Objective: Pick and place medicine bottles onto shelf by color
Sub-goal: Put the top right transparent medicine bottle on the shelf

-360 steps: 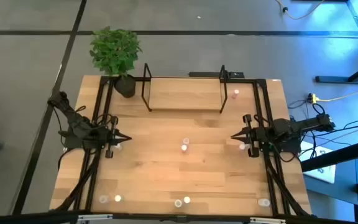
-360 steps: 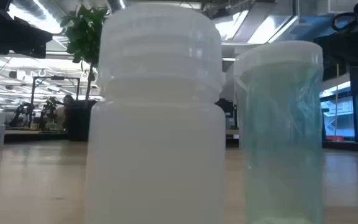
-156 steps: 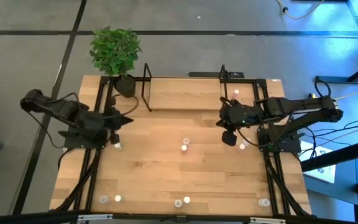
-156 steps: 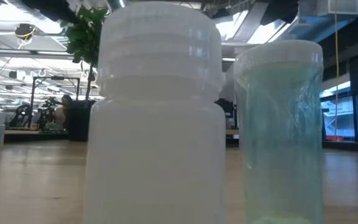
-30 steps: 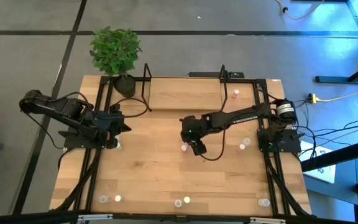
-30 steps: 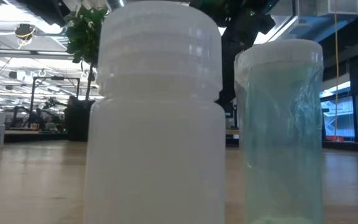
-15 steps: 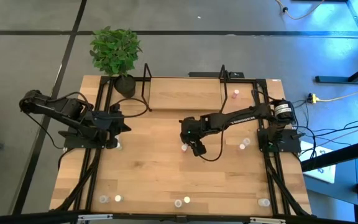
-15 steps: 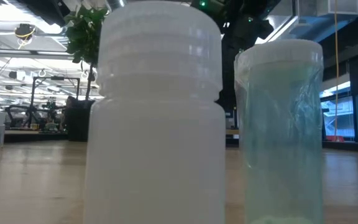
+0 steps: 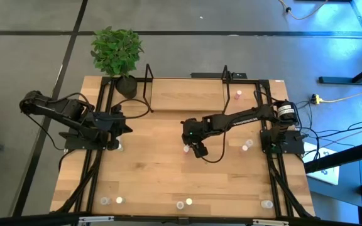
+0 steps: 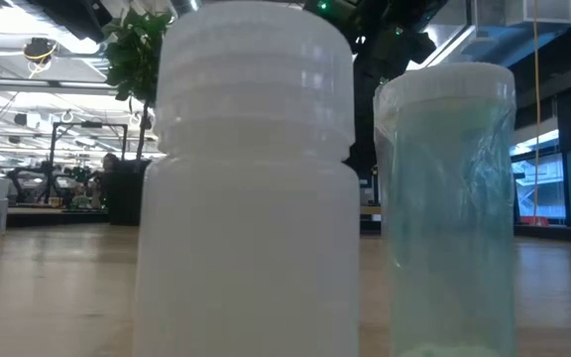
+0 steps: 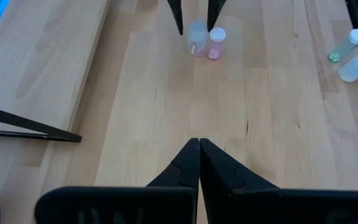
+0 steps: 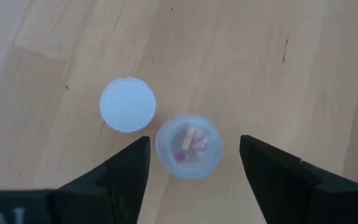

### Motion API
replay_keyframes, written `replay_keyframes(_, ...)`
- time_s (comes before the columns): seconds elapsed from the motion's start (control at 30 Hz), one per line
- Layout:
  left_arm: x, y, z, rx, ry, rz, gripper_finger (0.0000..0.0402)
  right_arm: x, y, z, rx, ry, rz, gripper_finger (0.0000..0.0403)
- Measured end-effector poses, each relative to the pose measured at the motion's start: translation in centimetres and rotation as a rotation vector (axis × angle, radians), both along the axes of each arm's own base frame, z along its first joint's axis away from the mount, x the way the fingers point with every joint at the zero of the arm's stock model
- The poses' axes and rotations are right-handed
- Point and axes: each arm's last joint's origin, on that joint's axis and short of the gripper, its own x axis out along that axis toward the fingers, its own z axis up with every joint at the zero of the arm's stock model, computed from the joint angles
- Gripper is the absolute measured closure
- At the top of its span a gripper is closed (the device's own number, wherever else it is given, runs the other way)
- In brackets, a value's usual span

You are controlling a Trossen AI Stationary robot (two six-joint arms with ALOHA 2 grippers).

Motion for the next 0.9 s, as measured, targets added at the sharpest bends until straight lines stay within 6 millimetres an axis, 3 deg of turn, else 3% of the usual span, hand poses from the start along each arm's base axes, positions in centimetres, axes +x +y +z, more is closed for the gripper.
replay_keyframes(0.7,-0.02,0.01,-0.02,0.001,0.002,0.000,0.0401,0.40,0.07,-0.66,0.041,-0.005,-0.042,0.0152)
replay_keyframes(0.9,-0.02,0.01,-0.02,0.001,0.004,0.000,0.0401,0.38,0.05,-0.67,0.042,-0.003,-0.044,0.0182)
